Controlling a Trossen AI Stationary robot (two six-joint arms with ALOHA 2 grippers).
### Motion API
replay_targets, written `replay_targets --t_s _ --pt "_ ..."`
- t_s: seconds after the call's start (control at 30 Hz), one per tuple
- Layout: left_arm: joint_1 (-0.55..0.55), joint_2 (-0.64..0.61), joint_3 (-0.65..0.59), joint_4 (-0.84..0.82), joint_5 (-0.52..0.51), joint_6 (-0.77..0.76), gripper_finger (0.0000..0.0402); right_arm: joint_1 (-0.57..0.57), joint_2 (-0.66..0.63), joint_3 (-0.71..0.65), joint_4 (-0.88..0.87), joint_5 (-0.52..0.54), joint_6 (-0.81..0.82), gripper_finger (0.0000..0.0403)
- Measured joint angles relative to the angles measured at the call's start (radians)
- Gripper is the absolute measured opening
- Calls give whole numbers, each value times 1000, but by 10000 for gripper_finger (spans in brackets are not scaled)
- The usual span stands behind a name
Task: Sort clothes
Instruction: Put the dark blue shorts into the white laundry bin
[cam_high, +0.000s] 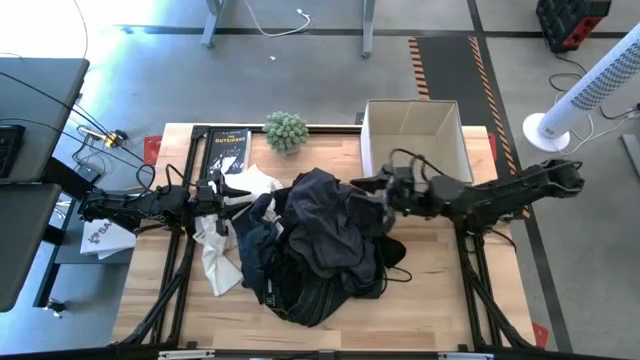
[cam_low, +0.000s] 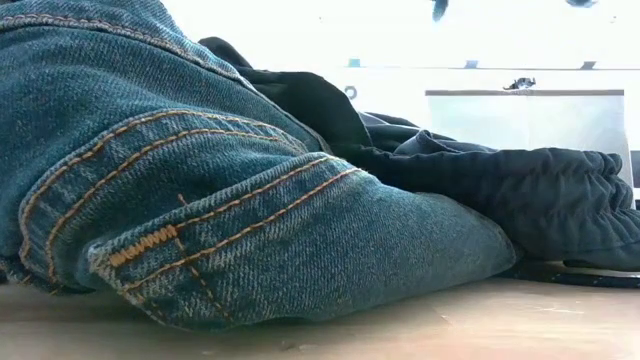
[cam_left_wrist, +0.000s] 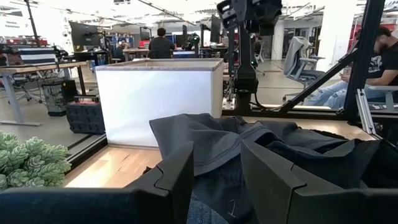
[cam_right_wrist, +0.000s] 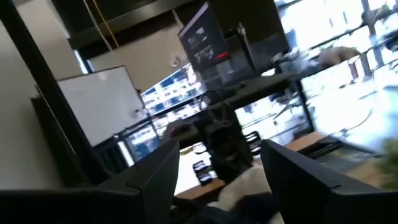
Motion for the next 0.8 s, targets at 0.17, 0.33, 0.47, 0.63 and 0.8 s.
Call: replay_targets --t_s 0.17,0.33,0.47,0.63,0.8 --pt "0 0 0 1 0 0 131 -19 108 190 -308 -26 -88 224" --pt "0 0 0 1 0 0 131 -70 233 493 -877 26 6 224" --pt "0 0 0 2 0 0 131 -126 407 715 -1248 -57 30 224" --pt "0 0 0 2 0 0 131 -192 620 955 -1523 -69 -6 224" --pt "0 0 0 2 0 0 131 -270 815 1071 -1679 -52 -37 224"
